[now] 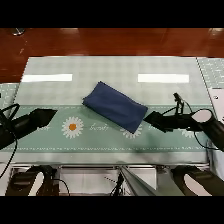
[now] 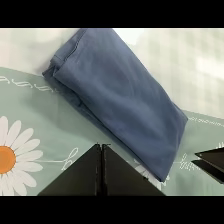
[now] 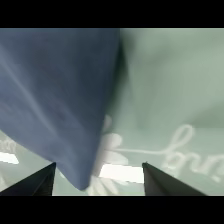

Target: Fold the shirts.

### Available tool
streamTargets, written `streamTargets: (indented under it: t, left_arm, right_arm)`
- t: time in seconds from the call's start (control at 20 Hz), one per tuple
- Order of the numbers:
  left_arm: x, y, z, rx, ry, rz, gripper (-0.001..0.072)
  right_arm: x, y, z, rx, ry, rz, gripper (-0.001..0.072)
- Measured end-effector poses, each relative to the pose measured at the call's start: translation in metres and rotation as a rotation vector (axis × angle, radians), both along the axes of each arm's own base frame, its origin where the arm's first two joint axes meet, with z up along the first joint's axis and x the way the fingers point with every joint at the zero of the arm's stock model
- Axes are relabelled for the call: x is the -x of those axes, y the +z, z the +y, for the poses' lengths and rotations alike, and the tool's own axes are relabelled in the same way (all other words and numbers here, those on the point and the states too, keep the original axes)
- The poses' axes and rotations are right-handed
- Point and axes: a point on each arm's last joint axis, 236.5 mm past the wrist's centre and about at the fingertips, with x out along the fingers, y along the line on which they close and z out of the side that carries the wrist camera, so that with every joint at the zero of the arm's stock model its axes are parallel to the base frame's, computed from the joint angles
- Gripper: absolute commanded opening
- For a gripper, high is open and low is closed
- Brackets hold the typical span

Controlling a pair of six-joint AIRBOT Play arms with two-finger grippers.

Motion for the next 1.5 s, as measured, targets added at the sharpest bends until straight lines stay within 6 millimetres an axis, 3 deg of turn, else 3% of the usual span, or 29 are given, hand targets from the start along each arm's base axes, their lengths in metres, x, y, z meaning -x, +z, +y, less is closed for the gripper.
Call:
streamTargets:
  t: [0.2,0.25,0.3,0.35,0.5,0.65,0.8,0.9,1.0,1.15,1.3,1.5]
  left_arm:
    - [-0.001,-0.002,0.000,0.003,-0.001,0.009,0.0017]
    - [-0.001,-0.002,0.000,0.003,0.000,0.008,0.0017]
    - [-0.001,-0.002,0.000,0.003,-0.001,0.009,0.0017]
    - [-0.001,-0.002,0.000,0.003,-0.001,0.009,0.0017]
    - [-0.001,-0.002,-0.001,0.006,-0.001,0.010,0.0017]
    - [0.000,-0.002,-0.001,0.008,-0.004,0.013,0.0017]
    - [0.000,-0.002,-0.002,0.005,-0.008,0.011,0.0017]
    - [0.000,-0.004,-0.002,0.001,-0.012,0.013,0.0017]
    - [0.001,-0.007,-0.002,0.002,-0.013,0.019,0.0017]
    - [0.002,-0.012,-0.002,0.000,-0.016,0.029,0.0017]
    - [0.003,-0.014,-0.003,0.000,-0.018,0.035,0.0017]
    - [0.003,-0.014,-0.003,-0.002,-0.019,0.035,0.0017]
  right_arm:
    - [-0.018,-0.018,0.031,-0.063,0.003,0.042,0.0580]
    - [-0.022,-0.020,0.040,-0.077,0.014,0.051,0.0415]
    - [-0.026,-0.025,0.048,-0.079,0.031,0.062,0.0144]
    - [-0.031,-0.028,0.055,-0.079,0.053,0.063,0.0021]
    - [-0.061,-0.012,0.076,-0.103,0.120,-0.005,0.0020]
    - [-0.102,0.039,0.092,-0.120,0.219,-0.140,0.0020]
    - [-0.141,0.119,0.097,-0.102,0.324,-0.300,0.0020]
    - [-0.162,0.178,0.088,-0.067,0.359,-0.407,0.0020]
    - [-0.177,0.229,0.064,0.000,0.358,-0.488,0.0019]
    - [-0.191,0.286,-0.002,0.118,0.273,-0.547,0.0019]
    - [-0.185,0.310,-0.089,0.208,0.130,-0.504,0.0019]
    - [-0.144,0.310,-0.207,0.288,-0.079,-0.353,0.0020]
